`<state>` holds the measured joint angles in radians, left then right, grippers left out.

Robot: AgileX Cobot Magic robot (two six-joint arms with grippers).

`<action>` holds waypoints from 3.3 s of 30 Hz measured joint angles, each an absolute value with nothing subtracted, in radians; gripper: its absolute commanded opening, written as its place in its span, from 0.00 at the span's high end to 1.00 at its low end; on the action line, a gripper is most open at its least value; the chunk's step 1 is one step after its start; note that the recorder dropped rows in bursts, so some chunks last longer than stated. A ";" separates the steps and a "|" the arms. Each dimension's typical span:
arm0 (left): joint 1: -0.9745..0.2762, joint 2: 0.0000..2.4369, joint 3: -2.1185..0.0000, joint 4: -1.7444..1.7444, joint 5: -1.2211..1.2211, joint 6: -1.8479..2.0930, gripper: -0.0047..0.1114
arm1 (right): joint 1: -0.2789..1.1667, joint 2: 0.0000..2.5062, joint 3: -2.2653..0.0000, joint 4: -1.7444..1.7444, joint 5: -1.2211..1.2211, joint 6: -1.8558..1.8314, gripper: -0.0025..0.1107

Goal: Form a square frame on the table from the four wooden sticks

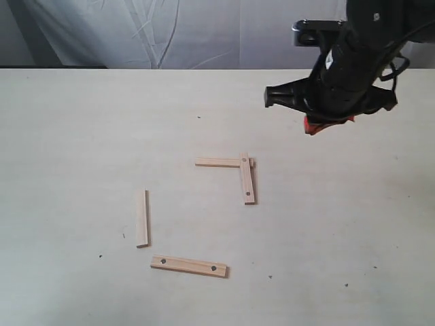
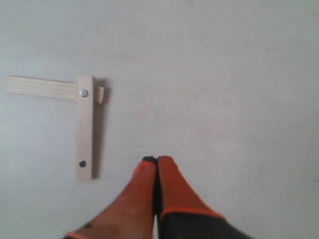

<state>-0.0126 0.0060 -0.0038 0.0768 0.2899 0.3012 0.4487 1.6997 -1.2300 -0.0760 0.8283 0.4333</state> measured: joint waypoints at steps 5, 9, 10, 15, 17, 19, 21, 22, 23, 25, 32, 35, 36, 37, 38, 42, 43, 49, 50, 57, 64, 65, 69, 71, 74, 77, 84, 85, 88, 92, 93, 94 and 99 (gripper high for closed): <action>-0.013 0.006 -0.003 0.102 0.202 0.314 0.96 | 0.389 1.623 -1.124 -0.076 0.820 0.392 0.98; -0.013 0.006 -0.003 0.055 0.025 0.316 0.96 | 0.368 1.556 -1.035 -0.076 0.790 0.379 0.98; -0.013 0.006 -0.003 0.052 -0.011 0.316 0.96 | 0.367 1.544 -1.017 -0.076 0.785 0.379 0.98; -0.013 0.006 -0.003 0.046 -0.175 0.316 0.96 | 0.367 1.489 -0.960 -0.075 0.746 0.374 0.98; -0.013 0.006 -0.003 0.034 -0.213 0.295 0.96 | 0.367 1.481 -0.955 -0.075 0.734 0.374 0.98; -0.013 0.006 -0.003 0.018 -0.224 0.225 0.96 | 0.367 1.479 -0.955 -0.075 0.731 0.374 0.98; -0.013 0.004 -0.003 0.006 -0.228 0.125 0.96 | 0.367 1.479 -0.955 -0.075 0.724 0.374 0.98; -0.013 0.004 -0.003 0.000 -0.233 0.084 0.96 | 0.367 1.479 -0.955 -0.075 0.723 0.374 0.98; -0.013 0.004 -0.003 0.000 -0.238 0.057 0.96 | 0.367 1.479 -0.955 -0.075 0.721 0.374 0.98; -0.013 0.004 -0.003 0.000 -0.249 0.029 0.96 | 0.367 1.479 -0.955 -0.075 0.721 0.374 0.98; -0.013 0.004 -0.010 -0.117 -0.331 -0.041 0.96 | 0.367 1.479 -0.953 -0.075 0.721 0.374 0.98; -0.013 0.013 -0.103 -0.216 -0.232 0.111 0.96 | 0.367 1.479 -0.953 -0.075 0.721 0.370 0.98; -0.013 0.034 -0.161 -0.249 -0.188 0.170 0.96 | 0.367 1.479 -0.953 -0.075 0.721 0.365 0.98; -0.013 0.066 -0.228 -0.290 -0.130 0.239 0.96 | 0.367 1.479 -0.953 -0.075 0.721 0.363 0.98; -0.013 0.099 -0.284 -0.312 -0.069 0.280 0.96 | 0.367 1.479 -0.953 -0.075 0.721 0.361 0.98; -0.013 0.313 -0.546 -0.286 0.198 0.351 0.96 | 0.367 1.479 -0.953 -0.075 0.719 0.359 0.98; -0.013 0.378 -0.607 -0.242 0.277 0.340 0.96 | 0.367 1.479 -0.953 -0.075 0.719 0.359 0.98; -0.013 0.748 -0.806 0.115 0.706 0.015 0.96 | 0.367 1.479 -0.953 -0.070 0.714 0.357 0.98; -0.013 0.789 -0.812 0.157 0.737 -0.018 0.96 | 0.367 1.479 -0.953 -0.068 0.714 0.357 0.98; -0.013 1.004 -0.814 0.100 0.771 -0.094 0.96 | 0.367 1.479 -0.953 -0.056 0.708 0.357 0.98; -0.053 1.194 -0.762 -0.091 0.672 -0.094 0.96 | 0.367 1.479 -0.953 -0.028 0.684 0.356 0.98; -0.090 1.230 -0.735 -0.111 0.630 -0.104 0.96 | 0.367 1.479 -0.953 -0.024 0.682 0.356 0.98; -0.299 1.408 -0.657 -0.125 0.441 -0.255 0.96 | 0.367 1.479 -0.953 -0.020 0.680 0.356 0.98; -0.379 1.488 -0.688 -0.069 0.399 -0.369 0.96 | 0.367 1.479 -0.953 -0.020 0.680 0.356 0.98; -0.464 1.619 -0.791 0.199 0.401 -0.726 0.96 | 0.367 1.479 -0.953 -0.020 0.672 0.356 0.98; -0.503 1.678 -0.811 0.397 0.408 -1.039 0.93 | 0.367 1.479 -0.953 -0.020 0.670 0.356 0.98; -0.505 1.686 -0.813 0.440 0.412 -1.140 0.62 | 0.367 1.479 -0.953 -0.020 0.668 0.355 0.98; -0.505 1.686 -0.813 0.441 0.412 -1.140 0.59 | 0.367 1.479 -0.953 -0.020 0.666 0.355 0.98; -0.505 1.695 -0.815 0.441 0.412 -1.143 0.56 | 0.367 1.479 -0.953 -0.020 0.666 0.355 0.98; -0.505 1.733 -0.816 0.441 0.421 -1.143 0.56 | 0.367 1.479 -0.953 -0.016 0.666 0.355 0.98; -0.505 1.743 -0.815 0.439 0.426 -1.143 0.56 | 0.367 1.479 -0.953 -0.016 0.666 0.355 0.98; -0.505 1.749 -0.815 0.434 0.426 -1.143 0.56 | 0.367 1.479 -0.953 -0.016 0.666 0.355 0.98; -0.505 1.771 -0.815 0.423 0.418 -1.143 0.56 | 0.367 1.479 -0.953 -0.016 0.664 0.355 0.98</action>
<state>-0.5049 1.7710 -0.8149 0.4226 0.4177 -1.1426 0.3668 1.4785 -0.9529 -0.0163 0.6642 0.3547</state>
